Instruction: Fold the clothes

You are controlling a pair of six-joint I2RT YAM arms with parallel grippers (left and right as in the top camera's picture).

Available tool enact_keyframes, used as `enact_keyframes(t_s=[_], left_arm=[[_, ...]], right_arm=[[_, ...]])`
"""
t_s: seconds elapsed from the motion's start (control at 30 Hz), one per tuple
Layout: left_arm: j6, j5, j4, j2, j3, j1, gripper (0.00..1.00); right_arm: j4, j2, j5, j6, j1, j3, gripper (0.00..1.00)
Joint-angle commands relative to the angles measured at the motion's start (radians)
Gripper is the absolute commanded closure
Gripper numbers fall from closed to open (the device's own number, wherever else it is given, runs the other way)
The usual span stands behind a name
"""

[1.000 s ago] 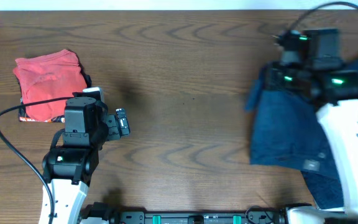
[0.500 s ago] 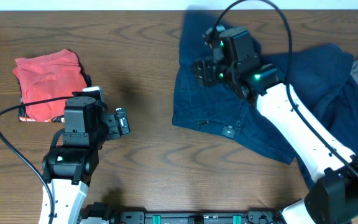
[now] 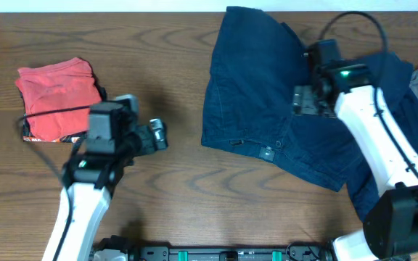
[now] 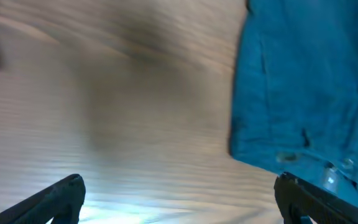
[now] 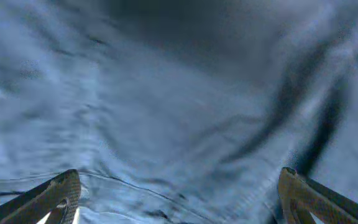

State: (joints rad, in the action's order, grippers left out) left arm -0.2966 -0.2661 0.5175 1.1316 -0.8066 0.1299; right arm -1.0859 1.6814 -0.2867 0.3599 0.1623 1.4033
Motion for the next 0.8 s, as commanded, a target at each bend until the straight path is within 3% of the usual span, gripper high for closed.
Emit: enact_keyframes(t_s=[0.0, 0.57, 0.67, 0.73, 0.77], left_arm=[[-0.059, -0.103, -0.042, 0.103, -0.014, 0.051, 0.02], [-0.303, -0.127, -0.518, 0.588, -0.014, 0.319, 0.04], [-0.323, -0.127, -0.56, 0.621, -0.014, 0.356, 0.25], [-0.322, -0.126, -0.572, 0.625, -0.014, 0.373, 0.5], [-0.322, -0.122, -0.577, 0.625, -0.014, 0.375, 0.72]], right_arm=[[-0.04, -0.026, 0.014, 0.029, -0.054, 0.006, 0.01], [-0.115, -0.026, 0.014, 0.029, -0.149, 0.006, 0.01], [-0.116, -0.026, 0.014, 0.029, -0.149, 0.006, 0.01], [-0.115, -0.026, 0.014, 0.029, -0.149, 0.006, 0.01], [-0.115, -0.026, 0.014, 0.029, -0.15, 0.006, 0.01]])
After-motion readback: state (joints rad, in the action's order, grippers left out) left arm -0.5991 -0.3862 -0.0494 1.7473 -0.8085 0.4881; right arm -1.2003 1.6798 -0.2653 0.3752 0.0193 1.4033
